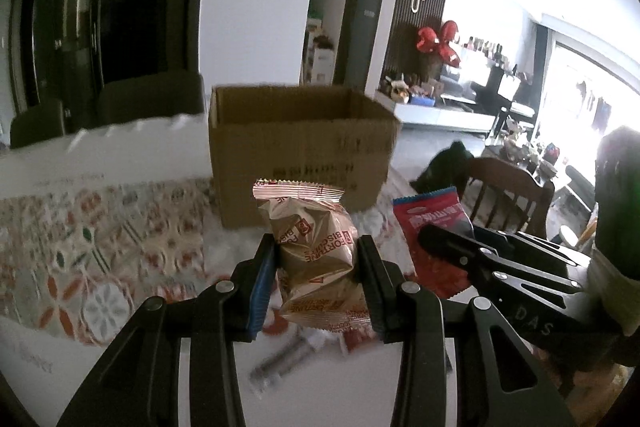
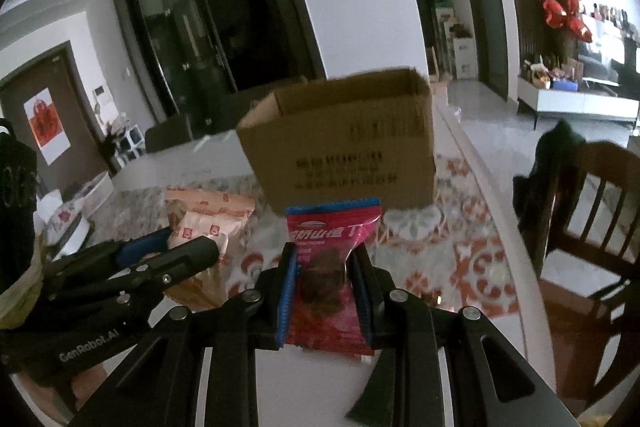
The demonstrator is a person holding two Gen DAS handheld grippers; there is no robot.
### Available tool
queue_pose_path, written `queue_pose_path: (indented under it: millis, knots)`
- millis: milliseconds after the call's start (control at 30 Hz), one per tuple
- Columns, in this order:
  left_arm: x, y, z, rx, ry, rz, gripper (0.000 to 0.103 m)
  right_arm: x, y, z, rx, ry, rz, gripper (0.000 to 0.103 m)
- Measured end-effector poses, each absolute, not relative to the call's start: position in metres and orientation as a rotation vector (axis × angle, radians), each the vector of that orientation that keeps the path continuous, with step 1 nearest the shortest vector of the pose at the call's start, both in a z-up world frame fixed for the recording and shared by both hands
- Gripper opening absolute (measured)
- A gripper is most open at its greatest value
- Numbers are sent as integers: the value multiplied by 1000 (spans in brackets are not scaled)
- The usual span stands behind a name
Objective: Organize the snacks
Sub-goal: 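Carry both bags over the box and open both grippers to drop them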
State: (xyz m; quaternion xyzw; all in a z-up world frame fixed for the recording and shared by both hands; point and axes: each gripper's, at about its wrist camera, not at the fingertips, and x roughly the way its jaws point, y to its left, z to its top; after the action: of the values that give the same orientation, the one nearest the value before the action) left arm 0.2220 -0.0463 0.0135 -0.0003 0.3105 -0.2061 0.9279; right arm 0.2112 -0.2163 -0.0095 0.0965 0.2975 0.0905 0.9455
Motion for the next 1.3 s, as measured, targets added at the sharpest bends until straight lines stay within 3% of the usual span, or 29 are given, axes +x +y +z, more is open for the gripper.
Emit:
queue_pose_path:
  millis: [467, 967, 1300]
  knots:
    - [262, -51, 62, 16, 545, -400, 40, 253, -224, 42, 181, 504, 181, 28]
    - [323, -67, 93, 43, 565, -330, 40, 317, -242, 79, 164, 519, 203, 28]
    - [381, -74, 91, 46, 625, -328, 40, 368, -249, 73, 171, 596, 209, 28]
